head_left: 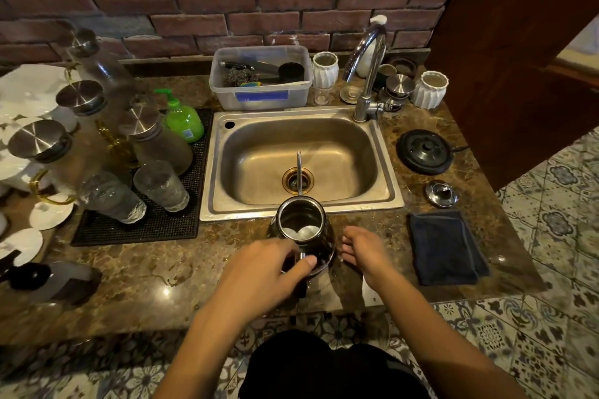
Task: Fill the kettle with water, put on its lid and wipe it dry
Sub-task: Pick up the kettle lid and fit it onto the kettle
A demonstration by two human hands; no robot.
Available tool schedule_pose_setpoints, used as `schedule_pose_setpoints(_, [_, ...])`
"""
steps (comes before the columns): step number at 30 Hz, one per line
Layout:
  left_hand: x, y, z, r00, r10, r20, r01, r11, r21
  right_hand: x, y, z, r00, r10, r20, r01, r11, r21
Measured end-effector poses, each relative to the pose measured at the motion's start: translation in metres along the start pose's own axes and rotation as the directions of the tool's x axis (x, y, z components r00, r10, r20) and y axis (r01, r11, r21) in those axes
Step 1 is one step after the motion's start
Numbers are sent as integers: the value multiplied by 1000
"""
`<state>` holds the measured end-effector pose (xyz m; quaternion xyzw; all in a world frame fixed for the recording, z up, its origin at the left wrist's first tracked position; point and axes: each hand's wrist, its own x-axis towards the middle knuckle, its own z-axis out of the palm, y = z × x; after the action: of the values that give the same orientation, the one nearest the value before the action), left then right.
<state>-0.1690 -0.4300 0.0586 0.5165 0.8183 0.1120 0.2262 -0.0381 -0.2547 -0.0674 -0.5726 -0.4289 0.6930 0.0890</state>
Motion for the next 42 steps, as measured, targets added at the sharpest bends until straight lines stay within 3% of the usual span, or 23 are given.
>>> schedule_pose_setpoints(5, [15, 45, -21, 994, 67, -86, -73, 995, -67, 5, -20, -32, 990, -142, -1, 139, 970, -201])
schedule_pose_setpoints(11, [61, 98, -8, 990, 112, -80, -124, 978, -169, 12, -53, -88, 946, -324, 27, 298, 830, -471])
schedule_pose_setpoints(23, [168, 190, 51, 999, 23, -25, -32, 863, -504, 71, -100, -203, 921, -389, -11, 326, 787, -524])
schedule_pose_setpoints(25, [189, 198, 70, 1000, -21, -3, 16, 807, -590, 83, -104, -217, 919, -393, -14, 321, 769, -553])
schedule_pose_setpoints(28, [214, 211, 96, 984, -140, 115, 176, 595, -784, 100, -110, -233, 922, -387, -24, 300, 751, -588])
schedule_pose_setpoints(30, [230, 220, 114, 961, -220, 169, 260, 503, -824, 110, -114, -243, 921, -390, -12, 295, 716, -632])
schedule_pose_setpoints(38, [281, 239, 166, 851, -424, 309, 465, 337, -819, 139, -121, -265, 919, -387, 78, 308, 580, -755])
schedule_pose_setpoints(42, [295, 242, 183, 785, -486, 385, 547, 251, -799, 147, -121, -271, 867, -451, 209, 408, 406, -818])
